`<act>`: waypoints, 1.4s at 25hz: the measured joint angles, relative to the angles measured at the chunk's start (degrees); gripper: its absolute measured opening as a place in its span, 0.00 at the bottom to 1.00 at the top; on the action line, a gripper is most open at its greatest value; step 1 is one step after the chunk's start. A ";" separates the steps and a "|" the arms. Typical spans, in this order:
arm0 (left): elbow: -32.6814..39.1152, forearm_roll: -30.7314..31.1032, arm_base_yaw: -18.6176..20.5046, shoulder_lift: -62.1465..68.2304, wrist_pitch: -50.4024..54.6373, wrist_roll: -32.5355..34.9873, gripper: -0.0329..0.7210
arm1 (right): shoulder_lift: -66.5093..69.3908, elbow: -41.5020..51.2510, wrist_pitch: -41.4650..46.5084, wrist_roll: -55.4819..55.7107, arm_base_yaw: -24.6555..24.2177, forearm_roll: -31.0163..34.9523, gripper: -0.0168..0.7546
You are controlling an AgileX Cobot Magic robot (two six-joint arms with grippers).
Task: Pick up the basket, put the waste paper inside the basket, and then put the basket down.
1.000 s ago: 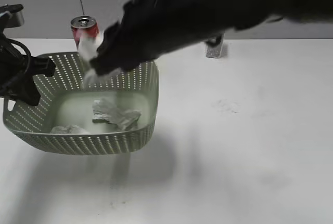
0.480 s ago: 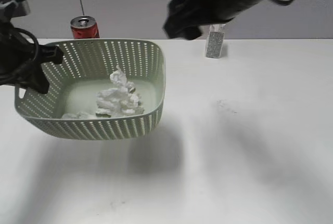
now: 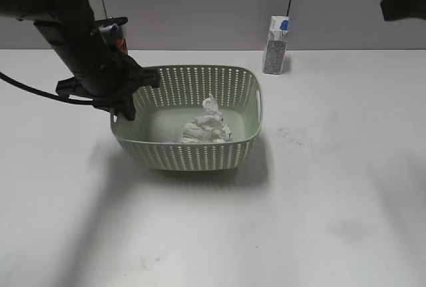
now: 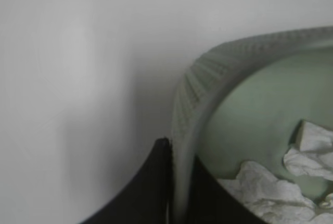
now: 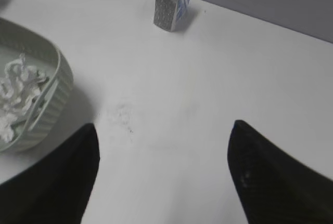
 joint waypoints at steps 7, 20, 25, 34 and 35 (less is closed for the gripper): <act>-0.71 -0.10 0.00 3.02 -3.32 -0.19 0.47 | -16.79 17.19 1.59 0.89 0.00 0.06 0.77; -1.18 0.09 2.77 -5.54 4.09 6.35 0.90 | -56.91 36.32 20.04 11.51 0.00 -10.32 0.77; -1.25 2.58 5.89 -13.15 6.81 8.21 0.88 | -71.47 39.91 21.06 11.56 0.00 -10.32 0.77; -1.25 10.83 8.10 -28.85 19.50 12.75 0.83 | -72.26 39.96 22.44 11.73 0.00 -10.32 0.77; -1.25 11.51 8.10 -30.99 20.33 12.75 0.83 | -72.26 40.08 21.94 11.73 0.00 -10.32 0.77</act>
